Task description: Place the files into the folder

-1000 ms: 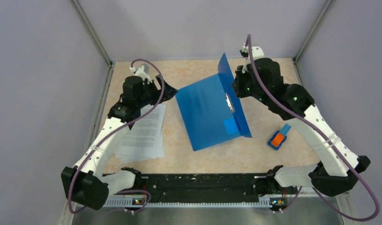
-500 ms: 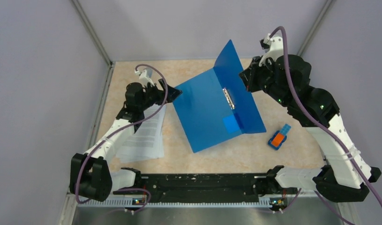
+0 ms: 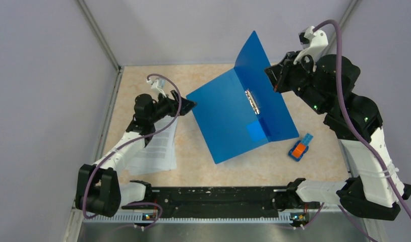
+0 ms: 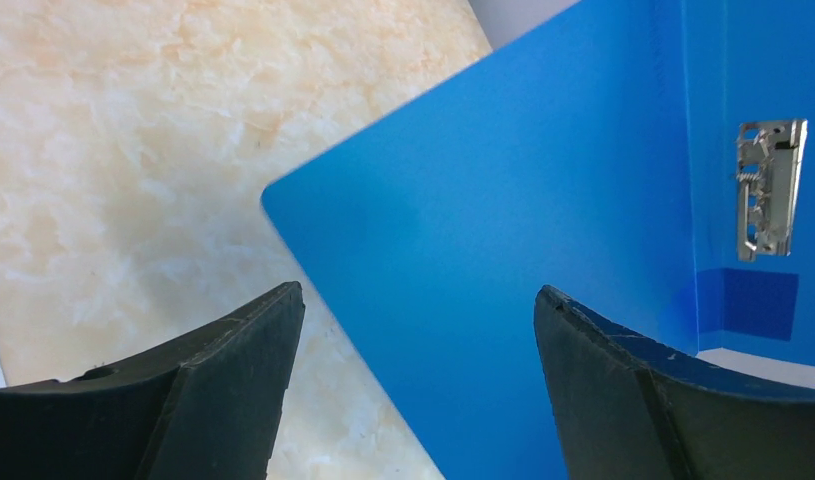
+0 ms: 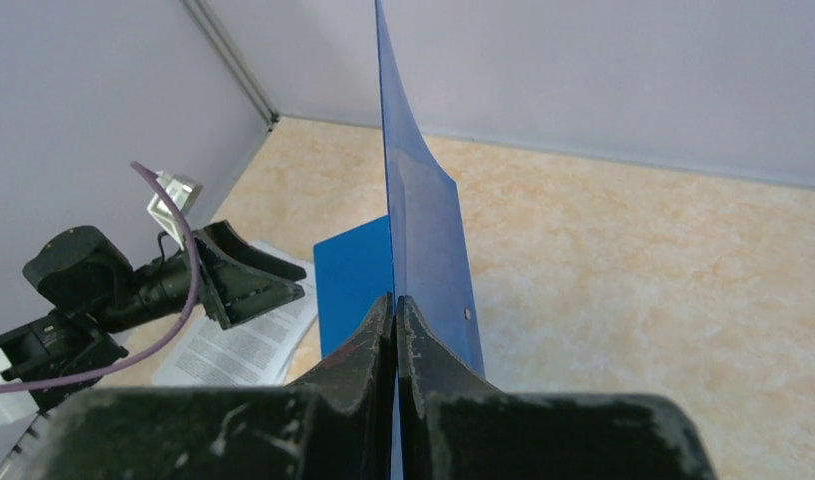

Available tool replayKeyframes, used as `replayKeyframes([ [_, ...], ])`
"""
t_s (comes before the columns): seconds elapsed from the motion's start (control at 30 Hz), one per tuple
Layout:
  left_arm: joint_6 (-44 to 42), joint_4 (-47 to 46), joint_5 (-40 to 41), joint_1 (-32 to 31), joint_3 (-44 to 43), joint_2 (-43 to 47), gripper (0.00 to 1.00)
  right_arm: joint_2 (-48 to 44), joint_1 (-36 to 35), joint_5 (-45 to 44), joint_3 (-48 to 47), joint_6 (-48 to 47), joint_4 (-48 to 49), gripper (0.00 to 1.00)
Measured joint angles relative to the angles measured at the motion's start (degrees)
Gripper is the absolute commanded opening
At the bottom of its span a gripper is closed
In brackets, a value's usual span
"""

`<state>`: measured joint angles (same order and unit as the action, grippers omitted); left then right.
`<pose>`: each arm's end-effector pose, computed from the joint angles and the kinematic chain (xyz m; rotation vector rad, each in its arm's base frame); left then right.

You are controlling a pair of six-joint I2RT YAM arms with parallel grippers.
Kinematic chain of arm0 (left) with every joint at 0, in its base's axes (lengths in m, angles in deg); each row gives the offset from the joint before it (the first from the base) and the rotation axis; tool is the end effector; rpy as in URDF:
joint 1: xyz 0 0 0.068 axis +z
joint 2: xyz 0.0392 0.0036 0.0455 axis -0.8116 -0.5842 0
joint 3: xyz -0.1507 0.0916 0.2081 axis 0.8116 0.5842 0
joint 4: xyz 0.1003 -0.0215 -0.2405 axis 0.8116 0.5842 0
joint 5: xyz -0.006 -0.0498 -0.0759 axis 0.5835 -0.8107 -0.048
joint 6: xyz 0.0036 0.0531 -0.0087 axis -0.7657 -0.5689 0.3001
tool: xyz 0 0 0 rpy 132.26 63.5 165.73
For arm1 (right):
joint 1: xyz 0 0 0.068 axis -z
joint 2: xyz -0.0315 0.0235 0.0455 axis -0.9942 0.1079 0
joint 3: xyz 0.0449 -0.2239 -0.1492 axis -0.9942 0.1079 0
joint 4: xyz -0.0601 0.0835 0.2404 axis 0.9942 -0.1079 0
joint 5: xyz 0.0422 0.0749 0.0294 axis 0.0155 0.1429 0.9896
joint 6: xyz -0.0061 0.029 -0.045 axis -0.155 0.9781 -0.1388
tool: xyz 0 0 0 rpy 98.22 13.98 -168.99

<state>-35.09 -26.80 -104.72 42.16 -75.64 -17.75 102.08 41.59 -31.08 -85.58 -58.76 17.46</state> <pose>0.2659 -0.0763 0.2832 0.0429 1.8210 -1.1068 0.1315 0.1059 0.5526 -0.1966 1.7080 0.5076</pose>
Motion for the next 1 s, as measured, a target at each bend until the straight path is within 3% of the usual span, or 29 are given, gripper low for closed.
replayKeyframes([
  [0.33, 3.1, -3.8, -4.3, 0.0, 3.7, -0.7, 0.91, 0.6, 0.0, -0.5, -2.9, 0.0, -0.5, 0.0],
  [0.6, 12.7, -18.7, -9.8, -0.4, 7.6, -6.8, 0.92, 0.8, 0.0, -1.8, -2.9, 0.0, -0.8, 0.0],
  [1.0, 24.8, -38.5, -10.7, -6.1, 9.9, -16.0, 0.83, 2.2, 0.0, -3.8, -5.3, -0.4, -1.2, 0.0],
])
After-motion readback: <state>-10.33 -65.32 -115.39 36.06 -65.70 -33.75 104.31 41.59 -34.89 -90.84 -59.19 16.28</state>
